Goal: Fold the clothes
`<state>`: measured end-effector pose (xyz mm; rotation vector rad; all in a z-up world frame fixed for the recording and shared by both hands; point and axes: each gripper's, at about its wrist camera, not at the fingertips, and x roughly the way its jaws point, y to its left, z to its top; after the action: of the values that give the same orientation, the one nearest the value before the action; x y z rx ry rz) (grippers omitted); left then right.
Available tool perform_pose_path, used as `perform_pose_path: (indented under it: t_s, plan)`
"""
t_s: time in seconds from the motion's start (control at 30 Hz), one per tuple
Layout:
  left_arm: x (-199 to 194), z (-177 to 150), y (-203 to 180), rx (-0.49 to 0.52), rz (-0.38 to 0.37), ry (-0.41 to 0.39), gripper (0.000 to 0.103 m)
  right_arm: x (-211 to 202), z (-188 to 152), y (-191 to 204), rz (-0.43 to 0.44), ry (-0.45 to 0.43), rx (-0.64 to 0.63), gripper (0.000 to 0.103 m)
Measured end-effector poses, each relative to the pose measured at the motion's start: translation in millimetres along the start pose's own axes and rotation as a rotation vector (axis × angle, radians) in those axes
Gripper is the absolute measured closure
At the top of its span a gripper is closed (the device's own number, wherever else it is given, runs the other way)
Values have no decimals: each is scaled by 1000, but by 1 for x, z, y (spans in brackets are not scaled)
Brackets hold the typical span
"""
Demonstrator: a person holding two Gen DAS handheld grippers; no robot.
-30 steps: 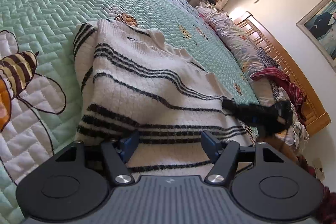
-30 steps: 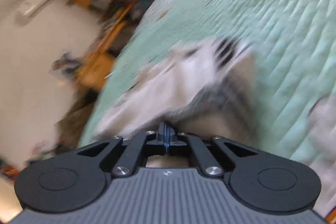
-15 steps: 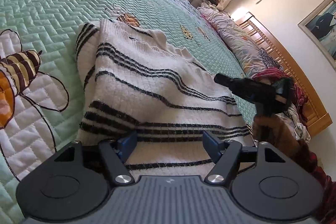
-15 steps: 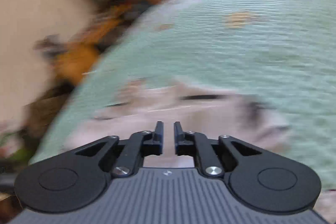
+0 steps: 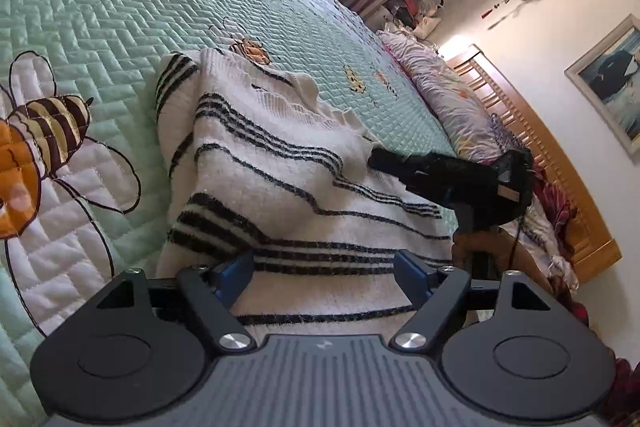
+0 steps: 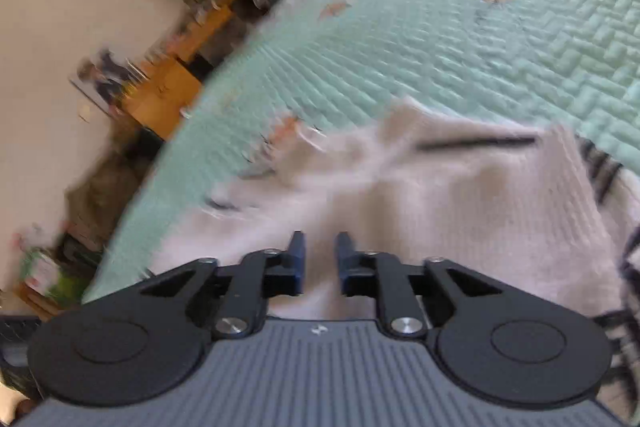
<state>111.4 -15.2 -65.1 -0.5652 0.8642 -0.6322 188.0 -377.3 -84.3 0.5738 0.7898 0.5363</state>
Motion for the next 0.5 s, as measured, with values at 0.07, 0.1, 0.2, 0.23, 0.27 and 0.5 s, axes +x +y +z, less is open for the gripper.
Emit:
perform_pose_path:
  t_s: [0.07,0.1,0.2,0.23,0.27,0.5]
  plan:
    - [-1,0,-2,-1,-9,-9,16,17,-7,27,171,138,-79,61]
    - [-1,0,-4,1,-12,-13,14,27,-11,40,253,209,-115,57]
    - [0,0,-8,11,-14,-11,12,58,-18,52,314,361,-129,57]
    - [0,0,-8,12,-11,-9,12,64,-15,49,277,355,-127,63]
    - [0,-1,-8,12,-9,-7,12,69,-11,45,240,341,-121,68]
    - [-5,-2,-8,10,0,-4,11,55,7,46,123,49,-44,49]
